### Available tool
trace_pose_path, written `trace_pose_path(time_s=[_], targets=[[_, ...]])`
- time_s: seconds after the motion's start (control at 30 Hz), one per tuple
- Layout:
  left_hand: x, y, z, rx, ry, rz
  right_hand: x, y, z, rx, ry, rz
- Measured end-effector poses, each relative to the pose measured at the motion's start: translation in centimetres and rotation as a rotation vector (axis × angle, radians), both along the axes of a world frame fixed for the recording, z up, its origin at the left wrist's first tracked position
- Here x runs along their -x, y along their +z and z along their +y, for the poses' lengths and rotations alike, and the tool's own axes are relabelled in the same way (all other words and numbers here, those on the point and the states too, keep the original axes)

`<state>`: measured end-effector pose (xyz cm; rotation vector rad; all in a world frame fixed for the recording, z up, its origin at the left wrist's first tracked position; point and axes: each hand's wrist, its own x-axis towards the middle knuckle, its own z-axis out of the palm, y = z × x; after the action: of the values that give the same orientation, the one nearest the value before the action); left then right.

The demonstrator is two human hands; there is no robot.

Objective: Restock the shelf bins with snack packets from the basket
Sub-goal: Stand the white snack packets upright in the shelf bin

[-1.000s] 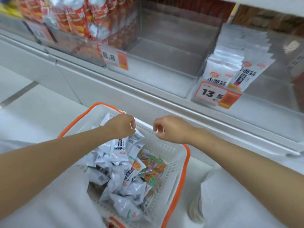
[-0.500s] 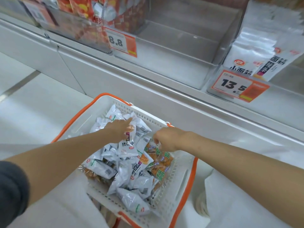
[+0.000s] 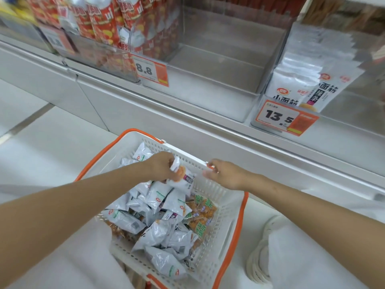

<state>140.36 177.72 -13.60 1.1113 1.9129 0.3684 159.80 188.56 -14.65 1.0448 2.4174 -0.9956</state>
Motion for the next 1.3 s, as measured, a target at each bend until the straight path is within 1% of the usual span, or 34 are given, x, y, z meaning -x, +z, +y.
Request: trace_pose_path(time_s=[0.07,0.13,0.17,0.2,0.27,0.33,0.37,0.43,0.47,0.53,0.6,0.63,0.73,0.8,0.93,1.07,1.2,1.23,1.3], targets=[[-1.1,1.8,-0.3,-0.074,0.148,-0.254,-0.2,1.0,0.1,0.119,-0.26,0.149],[-2.2,3.1,-0.6,-0.094,0.239,-0.45,-0.5,2.0,0.2,0.267,-0.496,0.276],[-2.7,3.3,-0.6,-0.113,0.26,-0.517,-0.7,2.4,0.2,0.317,-0.598,0.318],[-3.1,3.3,-0.6,-0.138,0.266,-0.549,-1.1,2.6,0.3,0.332,-0.679,0.334],[-3.7,3.6,-0.2,-0.176,0.276,-0.62,-1.7,2.9,0.5,0.336,-0.773,0.308],[-4.1,3.8,0.5,-0.189,0.279,-0.712,-2.1,3.1,0.5,0.434,-0.842,0.306],[-4.2,3.8,0.8,-0.185,0.266,-0.729,-2.2,3.2,0.4,0.487,-0.865,0.322],[-4.1,3.9,1.3,-0.162,0.203,-0.653,-2.2,3.2,0.1,0.524,-0.896,0.381],[-4.1,4.1,1.4,-0.153,0.178,-0.591,-2.2,3.0,0.1,0.479,-0.897,0.428],[-3.9,4.2,1.7,-0.141,0.158,-0.515,-2.2,2.7,0.5,0.265,-0.813,0.51],[-3.6,4.3,1.8,-0.109,0.12,-0.549,-2.1,3.0,0.8,0.027,-0.682,0.581],[-3.6,4.4,1.8,-0.091,0.102,-0.574,-2.2,3.2,0.9,-0.054,-0.631,0.628],[-3.7,4.2,2.0,-0.093,0.083,-0.598,-2.1,4.3,1.1,-0.201,-0.565,0.72],[-3.8,4.0,1.9,-0.103,0.088,-0.634,-1.9,5.3,1.4,-0.269,-0.539,0.775],[-3.9,4.2,2.2,-0.167,0.124,-0.777,-1.8,8.0,2.0,-0.35,-0.544,0.886],[-4.1,5.2,2.9,-0.247,0.089,-0.822,-1.9,10.3,2.5,-0.456,-0.549,0.952],[-4.4,6.5,3.5,-0.29,0.058,-0.785,-2.1,11.7,2.9,-0.517,-0.521,0.93],[-4.5,7.2,3.7,-0.298,0.035,-0.759,-2.3,12.2,3.0,-0.541,-0.506,0.926],[-4.5,8.7,4.5,-0.322,-0.042,-0.648,-2.7,13.6,3.2,-0.576,-0.461,0.923]])
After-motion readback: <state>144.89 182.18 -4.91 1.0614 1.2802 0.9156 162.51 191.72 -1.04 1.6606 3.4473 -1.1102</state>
